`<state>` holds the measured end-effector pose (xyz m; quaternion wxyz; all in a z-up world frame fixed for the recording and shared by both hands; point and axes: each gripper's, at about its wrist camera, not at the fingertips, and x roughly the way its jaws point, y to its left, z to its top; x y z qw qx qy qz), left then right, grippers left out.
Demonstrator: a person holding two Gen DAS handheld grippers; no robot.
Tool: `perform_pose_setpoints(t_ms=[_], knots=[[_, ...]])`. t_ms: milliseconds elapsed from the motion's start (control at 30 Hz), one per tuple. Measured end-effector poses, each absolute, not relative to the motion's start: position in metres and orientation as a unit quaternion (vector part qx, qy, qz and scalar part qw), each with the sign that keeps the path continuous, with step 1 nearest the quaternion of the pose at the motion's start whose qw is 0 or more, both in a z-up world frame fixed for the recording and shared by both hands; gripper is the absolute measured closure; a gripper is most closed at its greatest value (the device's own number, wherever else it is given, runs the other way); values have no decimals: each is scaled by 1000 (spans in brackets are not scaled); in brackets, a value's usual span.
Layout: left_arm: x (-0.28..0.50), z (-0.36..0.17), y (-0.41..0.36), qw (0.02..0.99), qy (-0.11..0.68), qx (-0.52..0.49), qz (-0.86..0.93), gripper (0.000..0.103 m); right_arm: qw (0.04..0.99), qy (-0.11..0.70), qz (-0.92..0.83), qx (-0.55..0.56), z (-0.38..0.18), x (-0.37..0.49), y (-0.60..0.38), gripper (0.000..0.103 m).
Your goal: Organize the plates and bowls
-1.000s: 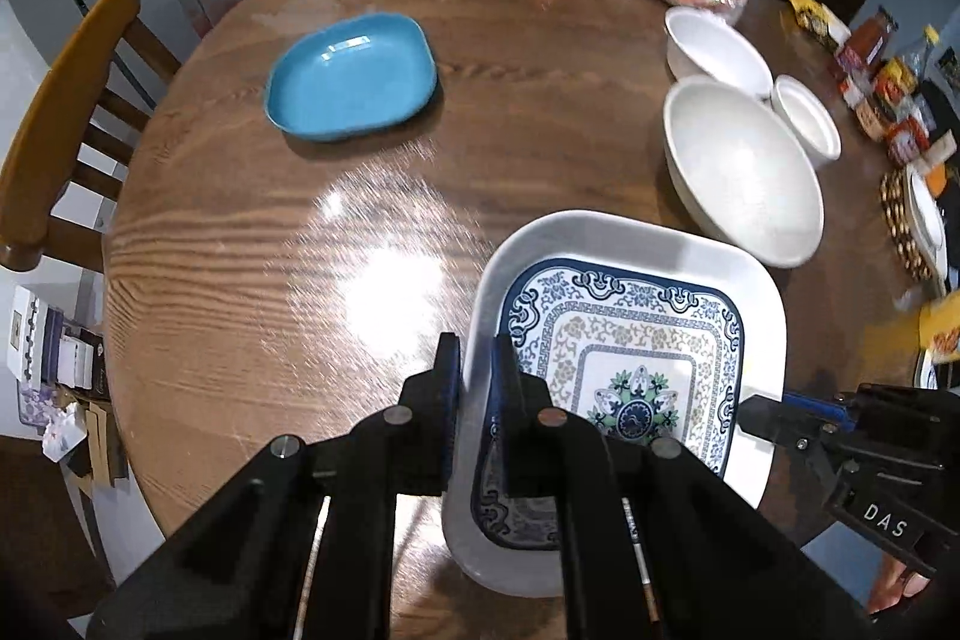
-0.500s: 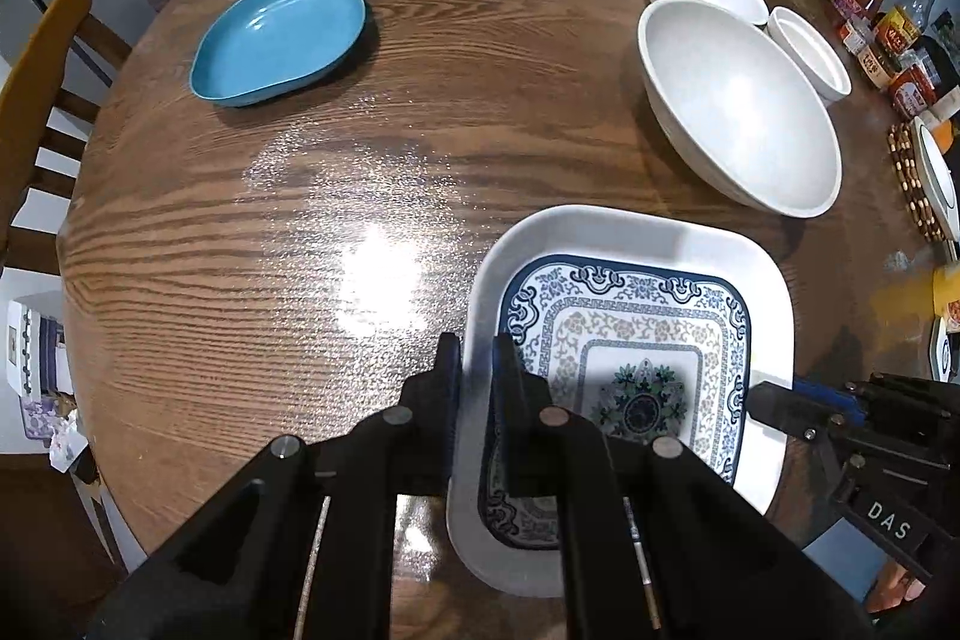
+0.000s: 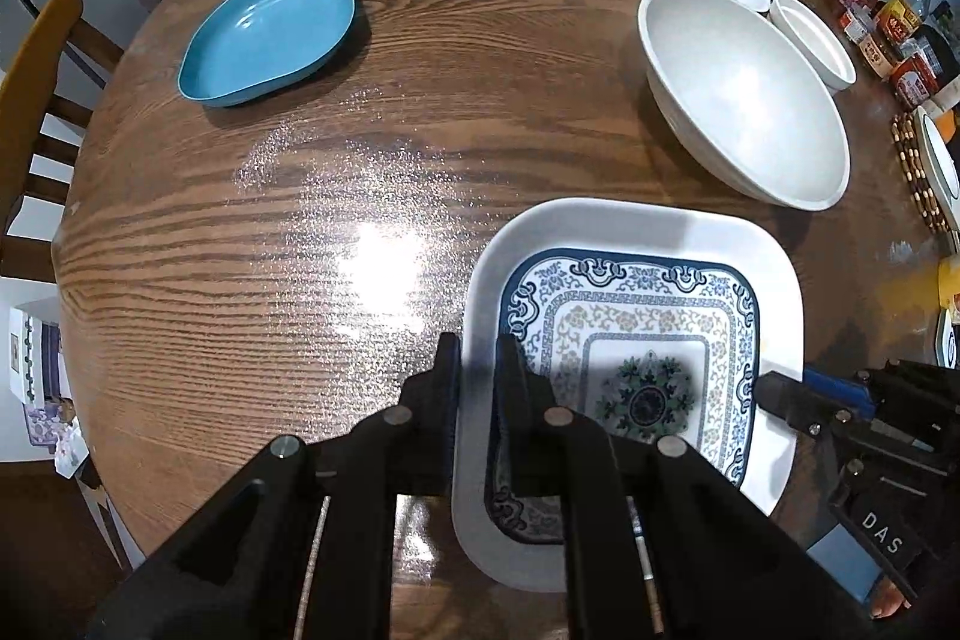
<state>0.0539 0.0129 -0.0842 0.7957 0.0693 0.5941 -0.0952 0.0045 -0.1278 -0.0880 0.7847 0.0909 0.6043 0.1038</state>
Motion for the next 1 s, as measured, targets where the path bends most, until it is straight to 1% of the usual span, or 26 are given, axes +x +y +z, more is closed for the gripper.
perform_pose_setpoints(t_ms=[67, 133, 167, 400, 500, 567, 667, 700, 767, 800, 867, 1000], knots=[[53, -84, 12, 796, 593, 71, -100, 91, 788, 603, 100, 78, -85, 4, -126, 92], [53, -82, 12, 797, 591, 73, -100, 91, 792, 600, 93, 68, -83, 4, -126, 86], [53, -81, 12, 799, 589, 75, -97, 91, 792, 601, 89, 66, -83, 5, -127, 82], [55, -77, 21, 802, 587, 62, -87, 91, 794, 598, 89, 62, -81, 2, -128, 80], [52, -72, 29, 805, 585, 49, -84, 82, 812, 577, 78, 43, -69, -1, -131, 80], [49, -68, 35, 809, 582, 38, -80, 74, 817, 567, 89, 56, -60, -2, -136, 80], [47, -62, 44, 814, 576, 20, -77, 69, 822, 553, 116, 73, -49, -5, -138, 80], [45, -59, 48, 816, 573, 10, -74, 65, 823, 550, 120, 75, -46, -5, -138, 80], [42, -53, 55, 821, 566, -8, -67, 54, 826, 542, 132, 85, -40, -5, -136, 80], [41, -49, 58, 824, 563, -16, -65, 51, 827, 538, 138, 90, -36, -4, -136, 80], [38, -43, 66, 830, 554, -34, -53, 38, 831, 527, 147, 99, -30, -5, -136, 80], [39, -36, 78, 835, 546, -57, -33, 29, 835, 517, 154, 107, -22, -2, -133, 79]])
